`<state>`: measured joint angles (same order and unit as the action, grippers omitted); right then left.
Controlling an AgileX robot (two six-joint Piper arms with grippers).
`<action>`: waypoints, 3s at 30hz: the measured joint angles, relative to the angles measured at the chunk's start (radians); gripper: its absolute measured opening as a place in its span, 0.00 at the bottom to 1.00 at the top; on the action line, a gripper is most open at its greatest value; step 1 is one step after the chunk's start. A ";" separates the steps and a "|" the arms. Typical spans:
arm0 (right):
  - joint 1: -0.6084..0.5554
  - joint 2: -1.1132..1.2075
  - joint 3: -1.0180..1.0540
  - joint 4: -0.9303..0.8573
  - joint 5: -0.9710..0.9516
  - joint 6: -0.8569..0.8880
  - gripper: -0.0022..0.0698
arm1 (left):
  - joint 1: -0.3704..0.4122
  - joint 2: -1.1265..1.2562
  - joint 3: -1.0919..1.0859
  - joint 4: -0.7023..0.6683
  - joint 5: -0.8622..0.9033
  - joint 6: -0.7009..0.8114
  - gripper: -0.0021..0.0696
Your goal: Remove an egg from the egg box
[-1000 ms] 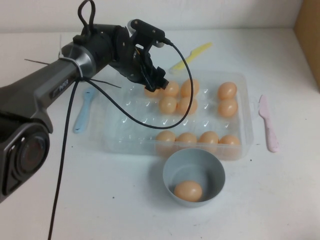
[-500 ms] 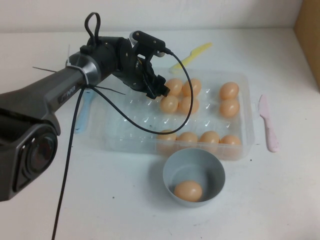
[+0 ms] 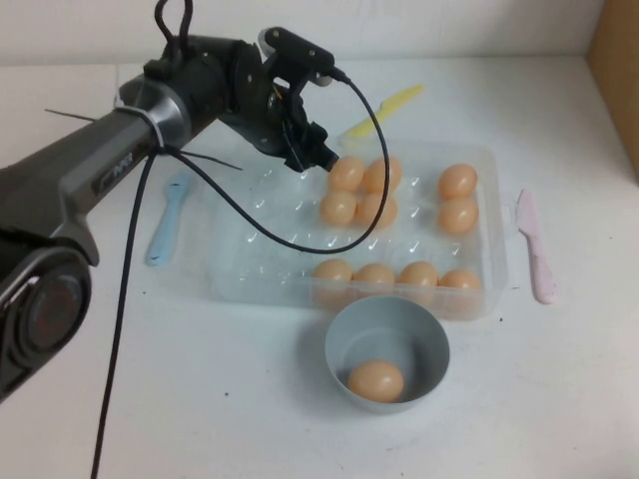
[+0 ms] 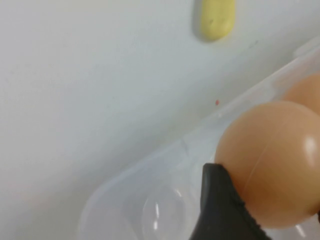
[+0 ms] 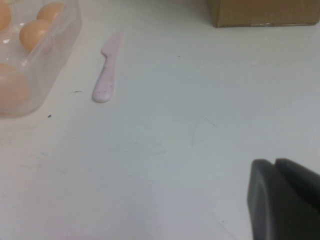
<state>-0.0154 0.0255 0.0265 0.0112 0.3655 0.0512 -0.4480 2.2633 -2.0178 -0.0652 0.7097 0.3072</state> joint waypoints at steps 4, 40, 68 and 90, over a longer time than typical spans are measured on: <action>0.000 0.000 0.000 0.000 0.000 0.000 0.01 | -0.033 -0.086 0.000 0.044 0.078 0.000 0.49; 0.000 0.000 0.000 0.000 0.000 0.000 0.01 | -0.309 -0.495 0.817 -0.169 -0.128 0.048 0.49; 0.000 0.000 0.000 0.000 0.000 0.000 0.01 | -0.309 -0.915 1.091 -0.106 -0.597 0.055 0.04; 0.000 0.000 0.000 0.000 0.000 0.000 0.01 | -0.309 -1.385 1.323 -0.101 -0.566 0.046 0.03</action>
<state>-0.0154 0.0255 0.0265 0.0112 0.3657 0.0512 -0.7567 0.8784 -0.6943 -0.1666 0.1434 0.3529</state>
